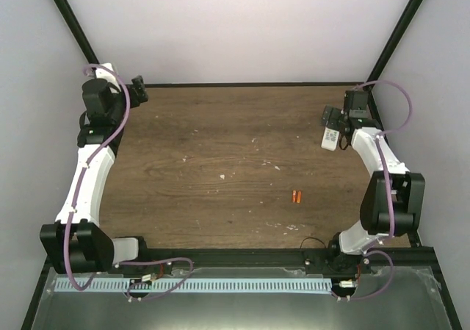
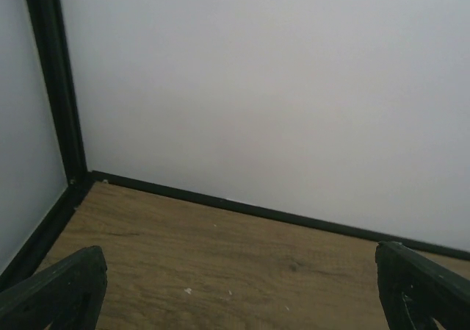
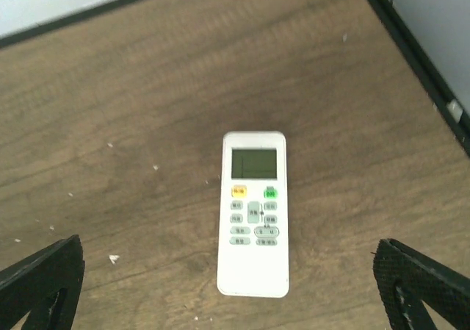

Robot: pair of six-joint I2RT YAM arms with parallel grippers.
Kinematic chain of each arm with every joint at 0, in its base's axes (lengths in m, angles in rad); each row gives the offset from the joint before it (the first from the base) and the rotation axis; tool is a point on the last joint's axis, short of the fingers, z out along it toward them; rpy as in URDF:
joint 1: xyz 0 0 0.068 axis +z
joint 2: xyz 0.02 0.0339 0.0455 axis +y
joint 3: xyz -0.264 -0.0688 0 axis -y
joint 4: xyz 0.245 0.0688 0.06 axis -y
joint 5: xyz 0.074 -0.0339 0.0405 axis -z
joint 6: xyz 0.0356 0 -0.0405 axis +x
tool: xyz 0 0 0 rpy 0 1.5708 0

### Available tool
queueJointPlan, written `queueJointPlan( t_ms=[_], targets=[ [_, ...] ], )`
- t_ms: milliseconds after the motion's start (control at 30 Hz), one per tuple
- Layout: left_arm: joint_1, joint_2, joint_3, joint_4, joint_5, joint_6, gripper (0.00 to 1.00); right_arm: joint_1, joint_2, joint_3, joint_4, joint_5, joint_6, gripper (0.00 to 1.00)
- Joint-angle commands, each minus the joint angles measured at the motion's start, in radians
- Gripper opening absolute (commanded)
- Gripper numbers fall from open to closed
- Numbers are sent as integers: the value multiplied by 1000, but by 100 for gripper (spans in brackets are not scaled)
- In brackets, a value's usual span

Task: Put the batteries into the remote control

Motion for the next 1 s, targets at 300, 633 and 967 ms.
queueJointPlan(
  t_ms=[300, 633, 967],
  targets=[
    [4, 51, 14, -17, 193, 101, 100, -8, 190, 47, -146, 28, 107, 100],
    [5, 48, -9, 13, 237, 126, 100, -7, 313, 80, -160, 11, 121, 100],
    [4, 79, -1, 17, 222, 127, 100, -8, 369, 113, -154, 33, 110, 99]
  ],
)
